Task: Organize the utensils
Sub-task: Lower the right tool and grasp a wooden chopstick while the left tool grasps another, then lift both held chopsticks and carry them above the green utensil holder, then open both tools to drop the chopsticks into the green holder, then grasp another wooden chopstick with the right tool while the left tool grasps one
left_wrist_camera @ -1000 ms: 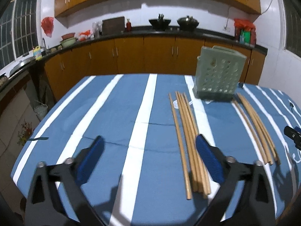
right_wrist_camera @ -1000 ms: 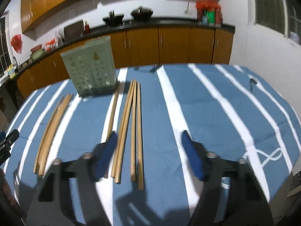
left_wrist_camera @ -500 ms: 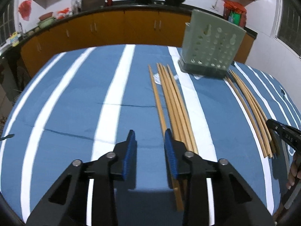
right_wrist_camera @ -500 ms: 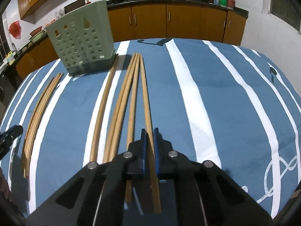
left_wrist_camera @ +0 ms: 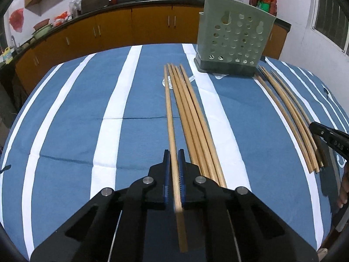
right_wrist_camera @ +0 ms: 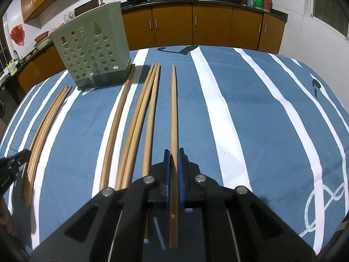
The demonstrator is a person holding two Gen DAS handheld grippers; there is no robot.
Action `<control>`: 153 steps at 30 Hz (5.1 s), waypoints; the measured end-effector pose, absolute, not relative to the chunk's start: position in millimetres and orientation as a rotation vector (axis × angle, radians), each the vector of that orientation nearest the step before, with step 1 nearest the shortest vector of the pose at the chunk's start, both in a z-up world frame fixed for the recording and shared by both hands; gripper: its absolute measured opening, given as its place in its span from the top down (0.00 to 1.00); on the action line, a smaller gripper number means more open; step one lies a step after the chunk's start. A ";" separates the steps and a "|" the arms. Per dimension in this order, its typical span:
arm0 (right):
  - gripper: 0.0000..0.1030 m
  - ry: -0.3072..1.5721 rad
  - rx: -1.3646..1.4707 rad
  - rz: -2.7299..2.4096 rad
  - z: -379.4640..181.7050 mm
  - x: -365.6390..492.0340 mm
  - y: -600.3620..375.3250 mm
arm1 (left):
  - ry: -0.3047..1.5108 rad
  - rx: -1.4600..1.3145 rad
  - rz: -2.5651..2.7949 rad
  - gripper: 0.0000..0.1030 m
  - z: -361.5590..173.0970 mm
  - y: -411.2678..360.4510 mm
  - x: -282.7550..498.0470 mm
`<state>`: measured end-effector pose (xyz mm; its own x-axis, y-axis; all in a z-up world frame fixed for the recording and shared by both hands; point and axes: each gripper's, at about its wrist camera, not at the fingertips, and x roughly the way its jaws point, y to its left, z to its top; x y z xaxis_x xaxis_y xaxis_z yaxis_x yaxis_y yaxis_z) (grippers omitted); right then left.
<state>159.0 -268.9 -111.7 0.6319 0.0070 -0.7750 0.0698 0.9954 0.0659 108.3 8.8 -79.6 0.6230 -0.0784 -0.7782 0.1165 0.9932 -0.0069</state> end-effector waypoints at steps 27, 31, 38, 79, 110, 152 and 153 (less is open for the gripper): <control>0.91 0.864 0.058 -0.081 -113.7 176.1 -280.7 | 0.886 0.072 -0.032 0.93 -80.4 26.5 132.4; 0.92 0.864 0.059 -0.081 -113.6 174.4 -280.5 | 0.886 0.065 -0.033 0.93 -80.5 26.6 131.2; 0.92 0.761 0.091 -0.077 -69.1 171.4 -290.3 | 0.813 0.037 -0.050 0.93 -47.4 33.6 130.7; 0.92 0.340 0.126 0.141 120.5 224.0 -237.8 | 0.419 -0.119 -0.286 0.93 115.5 -14.7 185.9; 0.68 0.586 0.184 -0.003 4.2 175.5 -302.8 | 0.472 -0.156 -0.129 0.60 74.2 33.0 135.9; 0.90 0.891 0.097 0.004 -110.2 168.6 -275.2 | 0.900 -0.040 -0.167 0.87 -80.0 7.4 118.4; 0.90 0.890 0.096 0.009 -110.2 168.5 -273.5 | 0.899 -0.039 -0.163 0.90 -80.1 6.9 119.0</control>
